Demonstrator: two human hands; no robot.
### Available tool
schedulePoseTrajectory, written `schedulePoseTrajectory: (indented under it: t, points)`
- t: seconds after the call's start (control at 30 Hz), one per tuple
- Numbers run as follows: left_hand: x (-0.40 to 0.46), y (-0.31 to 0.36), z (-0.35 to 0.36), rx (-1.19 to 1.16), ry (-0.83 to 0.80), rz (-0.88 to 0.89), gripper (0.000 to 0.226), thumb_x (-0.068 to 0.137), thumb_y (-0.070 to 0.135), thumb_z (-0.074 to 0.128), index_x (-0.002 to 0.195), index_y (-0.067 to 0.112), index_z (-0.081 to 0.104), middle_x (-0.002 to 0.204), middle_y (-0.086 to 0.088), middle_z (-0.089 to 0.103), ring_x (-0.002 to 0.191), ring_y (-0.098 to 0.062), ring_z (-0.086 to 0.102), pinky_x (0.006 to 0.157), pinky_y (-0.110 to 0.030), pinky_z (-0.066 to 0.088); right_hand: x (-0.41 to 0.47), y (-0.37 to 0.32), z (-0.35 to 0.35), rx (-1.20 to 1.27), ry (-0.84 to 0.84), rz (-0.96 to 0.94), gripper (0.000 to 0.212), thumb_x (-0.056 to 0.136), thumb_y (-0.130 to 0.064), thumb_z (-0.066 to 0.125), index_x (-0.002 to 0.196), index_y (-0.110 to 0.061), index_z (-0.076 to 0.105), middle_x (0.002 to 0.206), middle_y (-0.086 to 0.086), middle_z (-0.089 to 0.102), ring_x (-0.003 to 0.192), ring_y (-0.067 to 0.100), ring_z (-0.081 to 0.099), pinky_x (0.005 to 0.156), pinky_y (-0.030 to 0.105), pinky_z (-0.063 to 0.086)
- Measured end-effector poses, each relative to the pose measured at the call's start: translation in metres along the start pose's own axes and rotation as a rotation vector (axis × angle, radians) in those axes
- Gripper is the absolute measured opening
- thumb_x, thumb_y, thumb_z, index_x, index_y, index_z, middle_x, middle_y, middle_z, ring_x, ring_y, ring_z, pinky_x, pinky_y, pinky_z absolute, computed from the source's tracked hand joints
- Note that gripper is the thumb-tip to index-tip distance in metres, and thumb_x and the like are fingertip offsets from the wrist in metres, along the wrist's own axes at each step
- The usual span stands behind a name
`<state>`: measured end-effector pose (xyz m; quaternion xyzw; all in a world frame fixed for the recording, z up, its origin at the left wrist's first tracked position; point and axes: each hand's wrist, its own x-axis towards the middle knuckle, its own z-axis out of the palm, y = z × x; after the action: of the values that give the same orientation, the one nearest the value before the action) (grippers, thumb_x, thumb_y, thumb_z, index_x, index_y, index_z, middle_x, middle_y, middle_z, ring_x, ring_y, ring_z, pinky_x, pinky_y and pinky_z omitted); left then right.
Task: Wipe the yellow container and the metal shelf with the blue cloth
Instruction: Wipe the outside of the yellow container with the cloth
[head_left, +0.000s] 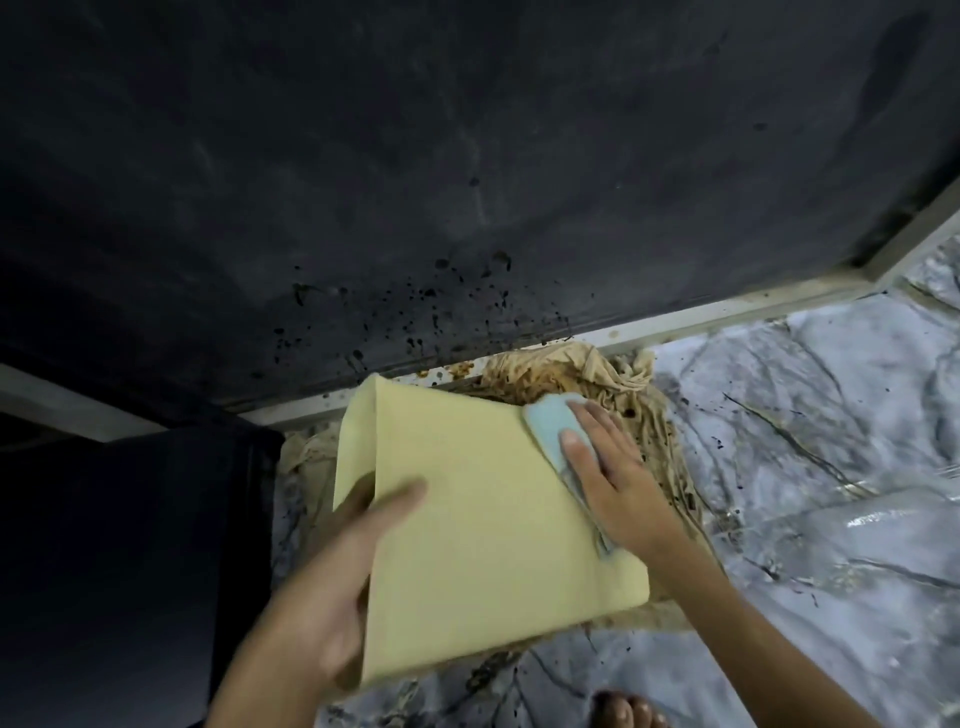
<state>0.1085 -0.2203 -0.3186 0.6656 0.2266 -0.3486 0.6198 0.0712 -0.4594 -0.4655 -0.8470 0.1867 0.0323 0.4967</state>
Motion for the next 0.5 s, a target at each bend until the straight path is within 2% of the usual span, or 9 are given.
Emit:
schedulePoseTrajectory:
  t: [0.07,0.13,0.23,0.3,0.37,0.43,0.5]
  points:
    - [0.006,0.02,0.003,0.003,-0.1,0.027,0.031,0.088,0.033,0.072,0.112,0.014,0.076,0.082,-0.006,0.085,0.067,-0.024,0.081,0.066,-0.038,0.059,-0.032,0.01,0.004,0.019,0.054,-0.068,0.053,0.098,-0.061,0.031,0.149,-0.053,0.022,0.164,-0.02,0.015,0.152,0.004,-0.002,0.124,0.049,0.007]
    - [0.015,0.028,0.007,0.03,-0.129,0.09,0.029,0.092,0.032,0.069,0.119,0.025,0.075,0.088,0.0,0.085,0.069,-0.019,0.081,0.06,-0.034,0.061,-0.055,0.008,0.012,-0.022,0.094,-0.156,0.05,0.1,-0.051,0.032,0.15,-0.052,0.022,0.164,-0.021,0.014,0.153,0.005,-0.002,0.123,0.053,0.004]
    - [0.021,0.034,0.019,0.056,-0.027,0.118,0.025,0.095,0.024,0.067,0.116,0.033,0.076,0.09,0.006,0.085,0.068,-0.011,0.08,0.051,-0.028,0.061,-0.068,-0.013,0.021,-0.076,0.07,-0.344,0.05,0.103,-0.042,0.036,0.153,-0.04,0.027,0.165,-0.015,0.019,0.154,0.016,0.005,0.122,0.056,0.007]
    - [0.011,0.026,0.012,0.014,-0.014,0.151,0.029,0.094,0.021,0.065,0.118,0.034,0.074,0.095,0.003,0.085,0.073,-0.013,0.081,0.052,-0.03,0.061,-0.069,-0.024,0.023,-0.119,0.047,-0.486,0.049,0.104,-0.041,0.037,0.153,-0.035,0.031,0.164,-0.01,0.024,0.154,0.019,0.011,0.123,0.052,0.009]
    - [-0.001,0.017,0.0,-0.064,-0.015,0.193,0.037,0.089,0.02,0.065,0.12,0.037,0.073,0.104,0.001,0.085,0.082,-0.018,0.082,0.056,-0.034,0.063,-0.057,-0.029,0.02,-0.1,0.105,-0.431,0.048,0.105,-0.04,0.035,0.152,-0.037,0.031,0.164,-0.012,0.023,0.154,0.013,0.008,0.123,0.05,0.009]
    - [-0.012,0.006,-0.006,-0.085,-0.027,0.231,0.043,0.082,0.02,0.065,0.119,0.04,0.073,0.108,0.0,0.084,0.089,-0.021,0.082,0.062,-0.038,0.065,-0.042,-0.029,0.021,0.051,0.175,-0.254,0.046,0.105,-0.039,0.034,0.151,-0.042,0.029,0.163,-0.019,0.02,0.153,0.006,0.003,0.123,0.052,0.006]
    - [-0.019,-0.003,-0.005,-0.083,-0.023,0.235,0.044,0.079,0.019,0.066,0.115,0.042,0.074,0.113,-0.001,0.083,0.099,-0.024,0.08,0.078,-0.045,0.062,-0.031,-0.031,0.025,0.212,0.241,-0.144,0.045,0.105,-0.038,0.036,0.147,-0.052,0.027,0.16,-0.026,0.021,0.152,0.002,0.003,0.122,0.056,0.008]
